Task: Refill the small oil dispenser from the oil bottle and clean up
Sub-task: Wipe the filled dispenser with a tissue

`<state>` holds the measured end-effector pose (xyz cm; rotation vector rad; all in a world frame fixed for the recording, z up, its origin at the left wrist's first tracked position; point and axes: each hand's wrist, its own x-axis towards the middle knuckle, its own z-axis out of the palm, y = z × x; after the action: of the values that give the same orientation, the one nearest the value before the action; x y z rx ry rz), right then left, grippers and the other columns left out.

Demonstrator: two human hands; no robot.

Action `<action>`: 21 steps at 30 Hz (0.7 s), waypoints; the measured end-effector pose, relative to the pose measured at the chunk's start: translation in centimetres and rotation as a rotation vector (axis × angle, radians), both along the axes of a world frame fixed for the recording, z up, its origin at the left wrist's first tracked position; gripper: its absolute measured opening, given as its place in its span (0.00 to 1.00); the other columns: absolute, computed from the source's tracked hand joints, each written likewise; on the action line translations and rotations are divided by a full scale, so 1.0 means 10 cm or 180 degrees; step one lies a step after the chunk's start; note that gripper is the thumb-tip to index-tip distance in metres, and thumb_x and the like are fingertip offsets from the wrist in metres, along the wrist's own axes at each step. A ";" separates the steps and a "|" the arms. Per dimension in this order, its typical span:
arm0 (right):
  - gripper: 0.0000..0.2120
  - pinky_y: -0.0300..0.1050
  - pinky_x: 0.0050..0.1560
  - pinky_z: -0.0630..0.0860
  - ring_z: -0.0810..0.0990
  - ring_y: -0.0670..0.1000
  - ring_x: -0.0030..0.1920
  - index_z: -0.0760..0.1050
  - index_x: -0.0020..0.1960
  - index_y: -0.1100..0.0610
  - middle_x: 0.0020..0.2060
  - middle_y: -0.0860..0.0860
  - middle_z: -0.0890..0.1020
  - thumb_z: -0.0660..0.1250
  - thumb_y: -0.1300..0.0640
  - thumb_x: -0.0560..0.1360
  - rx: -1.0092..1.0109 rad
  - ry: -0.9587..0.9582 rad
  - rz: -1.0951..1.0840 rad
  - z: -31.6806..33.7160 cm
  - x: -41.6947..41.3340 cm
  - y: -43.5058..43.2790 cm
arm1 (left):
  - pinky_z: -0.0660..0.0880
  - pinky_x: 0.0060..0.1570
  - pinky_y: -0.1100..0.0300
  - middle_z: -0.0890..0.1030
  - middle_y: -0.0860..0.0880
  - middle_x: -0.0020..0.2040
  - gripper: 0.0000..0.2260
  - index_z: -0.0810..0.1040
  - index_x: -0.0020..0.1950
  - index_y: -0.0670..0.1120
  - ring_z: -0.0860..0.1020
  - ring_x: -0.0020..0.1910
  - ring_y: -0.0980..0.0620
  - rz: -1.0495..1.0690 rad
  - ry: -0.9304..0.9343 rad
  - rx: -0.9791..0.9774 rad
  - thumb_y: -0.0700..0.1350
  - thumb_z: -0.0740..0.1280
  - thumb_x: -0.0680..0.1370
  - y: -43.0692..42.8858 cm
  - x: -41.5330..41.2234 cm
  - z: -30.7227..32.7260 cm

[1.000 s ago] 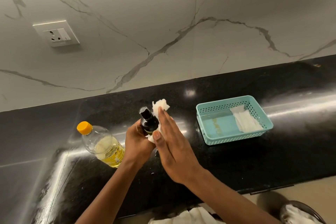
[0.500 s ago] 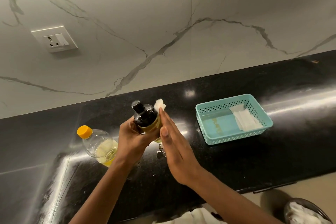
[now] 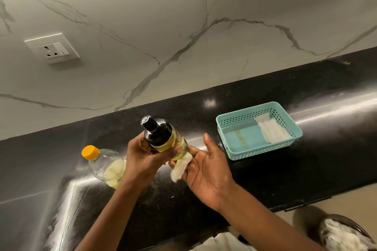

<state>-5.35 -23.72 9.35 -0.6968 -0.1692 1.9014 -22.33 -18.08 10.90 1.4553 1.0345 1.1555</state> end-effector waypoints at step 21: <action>0.38 0.62 0.81 0.64 0.75 0.65 0.74 0.77 0.71 0.68 0.69 0.69 0.78 0.60 0.34 0.82 -0.0297 0.0439 0.0128 0.03 -0.01 0.10 | 0.86 0.56 0.45 0.90 0.45 0.53 0.20 0.86 0.57 0.46 0.89 0.52 0.44 -0.0298 0.0477 0.0247 0.36 0.84 0.67 0.13 0.07 0.18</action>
<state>-5.47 -22.68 9.69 -0.6258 -0.0072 1.9985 -21.66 -16.78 12.66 1.6546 1.0215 1.0421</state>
